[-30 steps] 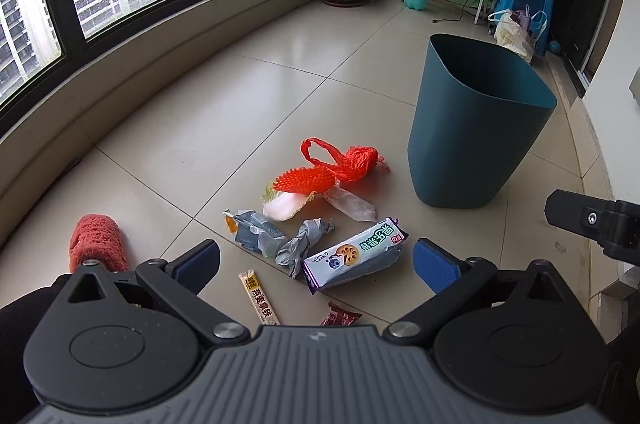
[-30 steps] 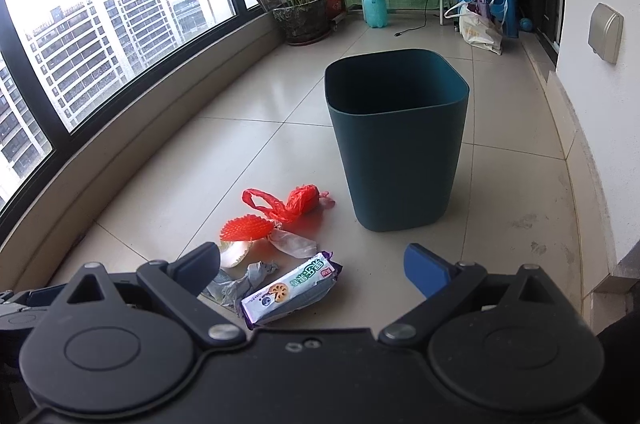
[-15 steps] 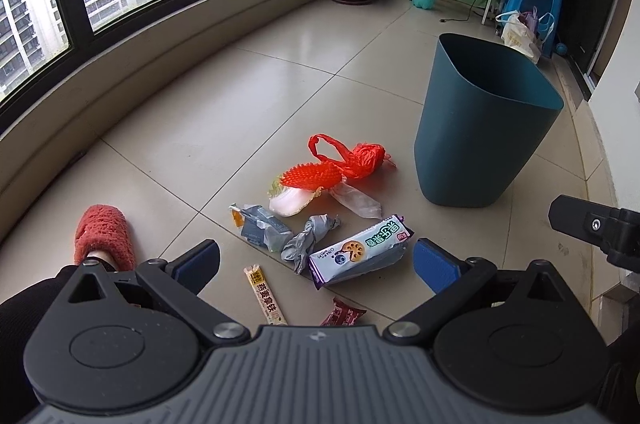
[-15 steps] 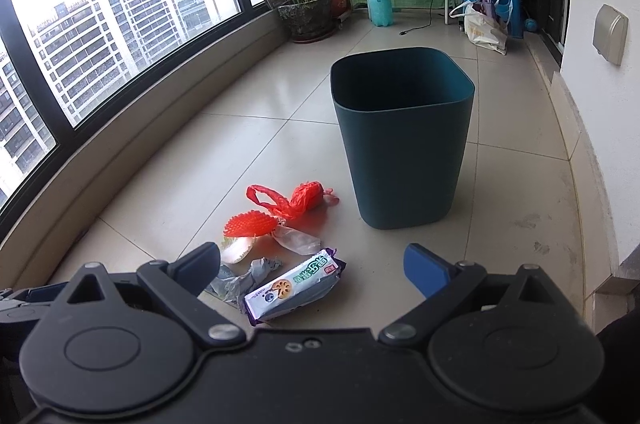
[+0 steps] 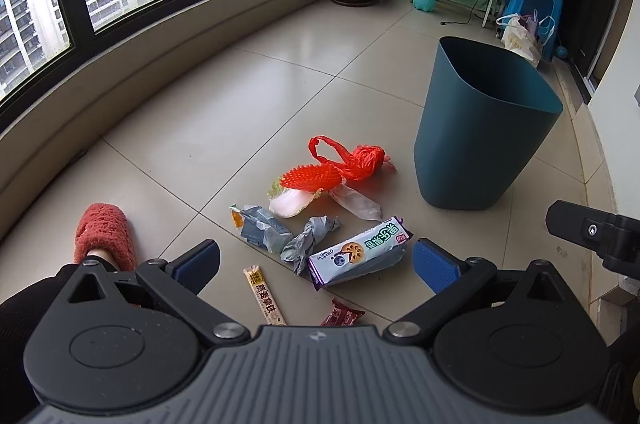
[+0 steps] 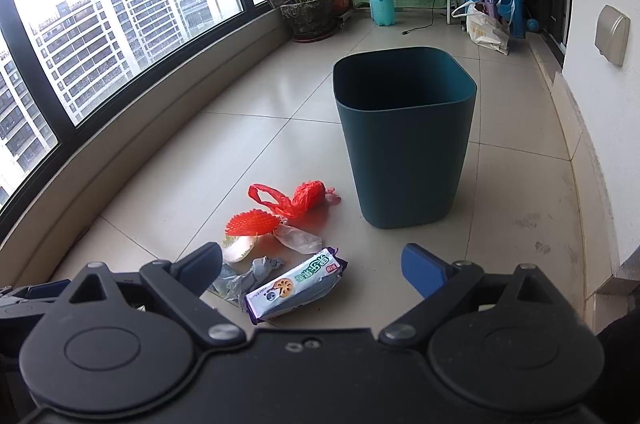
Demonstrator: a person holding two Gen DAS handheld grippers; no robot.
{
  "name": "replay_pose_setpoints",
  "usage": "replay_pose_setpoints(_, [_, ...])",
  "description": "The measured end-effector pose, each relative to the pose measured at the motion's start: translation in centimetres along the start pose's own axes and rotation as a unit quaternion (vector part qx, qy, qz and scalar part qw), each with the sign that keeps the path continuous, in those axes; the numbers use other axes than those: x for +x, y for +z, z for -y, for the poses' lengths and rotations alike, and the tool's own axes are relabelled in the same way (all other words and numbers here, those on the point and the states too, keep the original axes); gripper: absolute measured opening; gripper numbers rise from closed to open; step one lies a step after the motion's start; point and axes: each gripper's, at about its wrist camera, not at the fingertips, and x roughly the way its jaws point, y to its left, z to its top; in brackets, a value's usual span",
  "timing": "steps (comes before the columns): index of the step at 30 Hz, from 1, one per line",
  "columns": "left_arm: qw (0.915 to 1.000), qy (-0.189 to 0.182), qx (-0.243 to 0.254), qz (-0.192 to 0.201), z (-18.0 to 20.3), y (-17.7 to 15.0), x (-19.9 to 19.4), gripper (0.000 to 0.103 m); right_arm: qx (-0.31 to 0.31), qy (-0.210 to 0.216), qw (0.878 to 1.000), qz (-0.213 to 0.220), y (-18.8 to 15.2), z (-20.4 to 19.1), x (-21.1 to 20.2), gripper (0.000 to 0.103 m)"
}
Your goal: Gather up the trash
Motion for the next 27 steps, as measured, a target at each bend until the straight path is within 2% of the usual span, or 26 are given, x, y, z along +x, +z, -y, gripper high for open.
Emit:
replay_pose_setpoints(17, [1.0, -0.002, -0.008, 0.003, -0.6, 0.2, 0.1, 0.103, -0.005, -0.003, 1.0, -0.001, 0.7, -0.1, -0.2, 0.096])
replay_pose_setpoints(22, [0.9999, 0.003, -0.007, 0.009, -0.4, 0.9, 0.3, 0.103, -0.02, 0.002, 1.0, -0.014, 2.5, -0.5, -0.1, 0.094])
replay_pose_setpoints(27, [0.9997, 0.01, -0.009, 0.019, -0.3, 1.9, 0.6, 0.103, -0.074, -0.003, 0.997, 0.0, 5.9, -0.6, -0.1, 0.094])
